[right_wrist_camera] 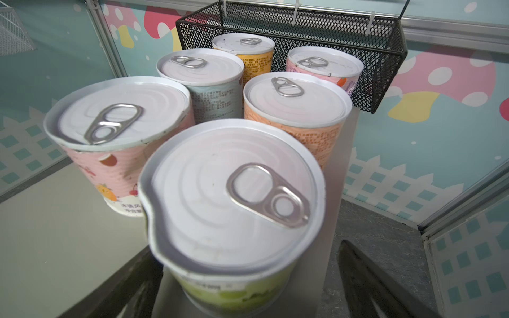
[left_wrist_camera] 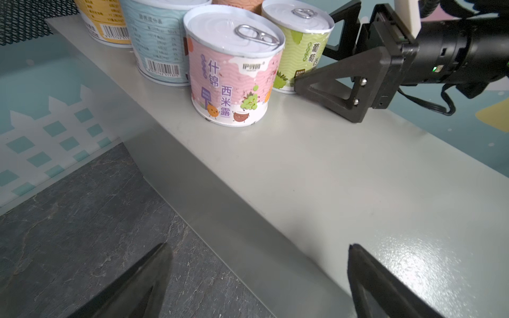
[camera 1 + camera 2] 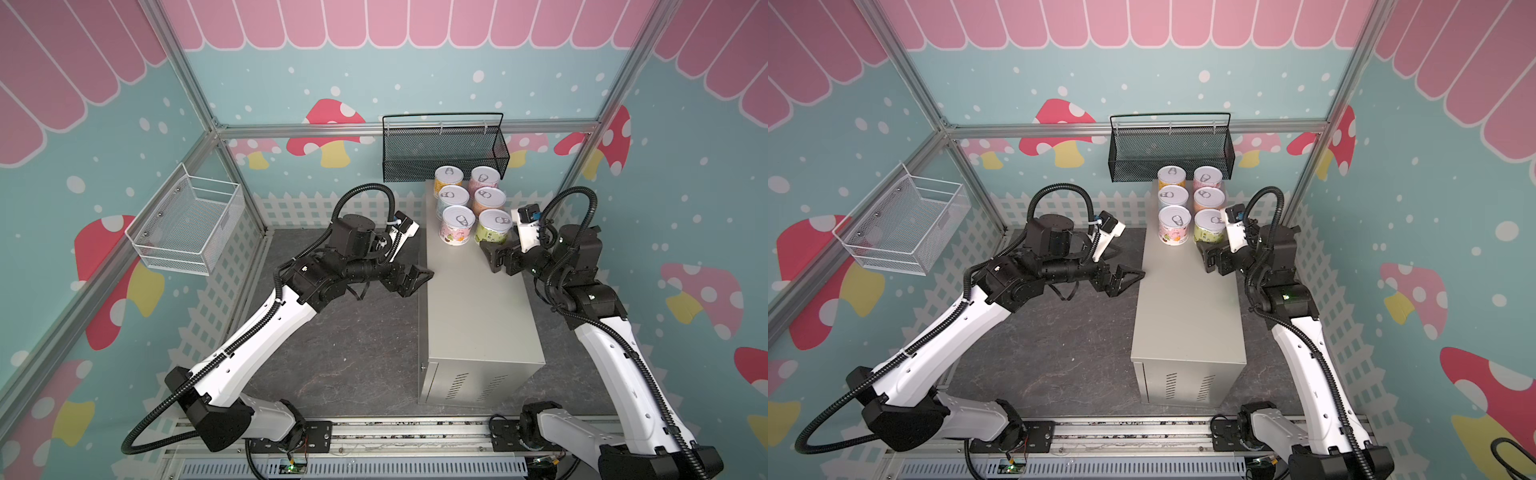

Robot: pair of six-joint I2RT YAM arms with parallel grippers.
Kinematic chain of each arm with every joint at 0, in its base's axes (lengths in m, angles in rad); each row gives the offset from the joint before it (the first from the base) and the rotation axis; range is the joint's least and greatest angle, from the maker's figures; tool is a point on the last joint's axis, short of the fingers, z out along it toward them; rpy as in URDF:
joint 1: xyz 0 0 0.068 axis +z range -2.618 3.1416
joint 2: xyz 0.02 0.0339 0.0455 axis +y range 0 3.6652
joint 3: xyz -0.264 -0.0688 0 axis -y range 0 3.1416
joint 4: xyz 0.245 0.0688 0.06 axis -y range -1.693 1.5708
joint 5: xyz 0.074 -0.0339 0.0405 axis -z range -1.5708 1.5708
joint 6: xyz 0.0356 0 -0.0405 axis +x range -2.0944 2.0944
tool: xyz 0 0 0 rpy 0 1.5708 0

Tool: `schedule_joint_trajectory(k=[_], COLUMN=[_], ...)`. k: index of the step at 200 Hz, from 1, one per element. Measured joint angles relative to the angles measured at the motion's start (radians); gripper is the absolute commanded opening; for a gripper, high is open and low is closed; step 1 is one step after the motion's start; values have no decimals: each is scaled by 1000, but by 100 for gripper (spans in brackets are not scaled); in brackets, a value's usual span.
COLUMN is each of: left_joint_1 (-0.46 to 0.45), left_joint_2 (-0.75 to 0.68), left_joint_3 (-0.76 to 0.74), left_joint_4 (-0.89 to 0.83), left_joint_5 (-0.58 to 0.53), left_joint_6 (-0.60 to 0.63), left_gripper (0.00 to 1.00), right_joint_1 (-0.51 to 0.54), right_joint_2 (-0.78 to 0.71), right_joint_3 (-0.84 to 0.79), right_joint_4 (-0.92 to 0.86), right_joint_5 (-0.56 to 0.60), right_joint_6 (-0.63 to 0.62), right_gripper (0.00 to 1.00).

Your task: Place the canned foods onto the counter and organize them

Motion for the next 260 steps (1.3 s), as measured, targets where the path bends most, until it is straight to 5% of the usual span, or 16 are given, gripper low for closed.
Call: schedule_joint_trajectory(k=[260], left_joint_1=[0], left_joint_2=[0], left_joint_3=[0], left_joint_4=[-4], left_joint_5=[-10], left_joint_6=[4], left_gripper=[99], right_joint_1=[0], right_joint_2=[31], right_joint_3=[-6], right_joint_4=[51], right_joint_5=[26], right_joint_6=[37], right_gripper=[99])
